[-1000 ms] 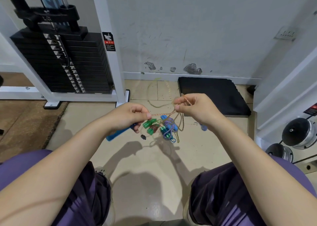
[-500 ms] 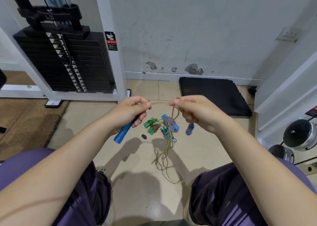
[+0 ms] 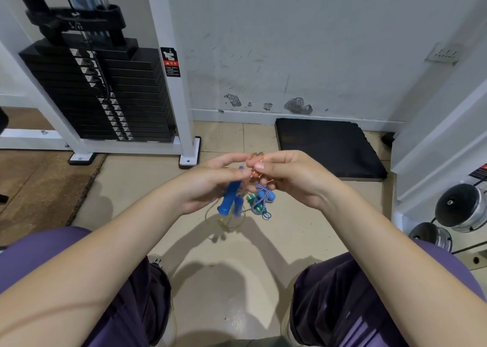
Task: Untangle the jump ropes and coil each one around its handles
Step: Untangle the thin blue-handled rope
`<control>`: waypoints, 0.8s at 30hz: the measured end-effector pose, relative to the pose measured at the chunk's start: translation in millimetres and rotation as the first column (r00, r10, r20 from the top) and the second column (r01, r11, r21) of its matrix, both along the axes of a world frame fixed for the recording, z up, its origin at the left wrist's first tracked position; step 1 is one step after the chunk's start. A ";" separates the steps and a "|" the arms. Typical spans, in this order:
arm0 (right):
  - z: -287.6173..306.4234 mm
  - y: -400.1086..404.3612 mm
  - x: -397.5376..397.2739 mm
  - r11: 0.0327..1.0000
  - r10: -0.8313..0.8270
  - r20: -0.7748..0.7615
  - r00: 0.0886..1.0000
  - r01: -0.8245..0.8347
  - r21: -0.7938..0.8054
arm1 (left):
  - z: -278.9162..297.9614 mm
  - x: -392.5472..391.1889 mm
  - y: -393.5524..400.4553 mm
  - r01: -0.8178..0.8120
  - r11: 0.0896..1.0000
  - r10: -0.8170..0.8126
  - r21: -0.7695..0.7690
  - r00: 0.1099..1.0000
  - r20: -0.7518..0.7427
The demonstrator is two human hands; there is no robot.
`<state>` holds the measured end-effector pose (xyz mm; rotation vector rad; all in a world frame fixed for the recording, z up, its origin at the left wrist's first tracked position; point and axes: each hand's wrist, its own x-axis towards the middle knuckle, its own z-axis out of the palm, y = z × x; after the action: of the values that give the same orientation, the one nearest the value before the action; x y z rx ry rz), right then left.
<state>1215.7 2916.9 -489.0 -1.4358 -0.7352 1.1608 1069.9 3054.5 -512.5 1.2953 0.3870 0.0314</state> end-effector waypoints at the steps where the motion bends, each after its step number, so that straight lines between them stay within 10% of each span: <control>1: 0.2 0.2 0.6 0.999 -0.032 0.013 0.999 0.032 -0.001 | -0.1 -1.3 -1.0 0.032 0.999 -0.032 0.044 0.999 0.004; 13: 2.3 -2.8 13.3 0.943 -0.332 0.124 0.935 0.330 0.038 | 6.2 -5.6 1.2 0.042 0.992 -0.032 0.121 0.996 -0.081; 18: -7.7 -3.2 15.7 0.881 -0.336 0.580 0.742 0.465 -0.085 | 7.2 -9.5 2.7 0.130 0.974 -0.115 0.183 0.989 -0.090; 24: -0.8 -3.5 -0.6 0.997 0.034 0.435 0.900 0.000 -0.076 | 7.6 -10.0 0.5 0.223 0.956 -0.207 0.191 0.973 -0.101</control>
<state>1215.1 2913.4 -489.8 -1.7840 -1.0235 0.8896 1059.8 3055.0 -504.9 1.5368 0.3146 -0.1697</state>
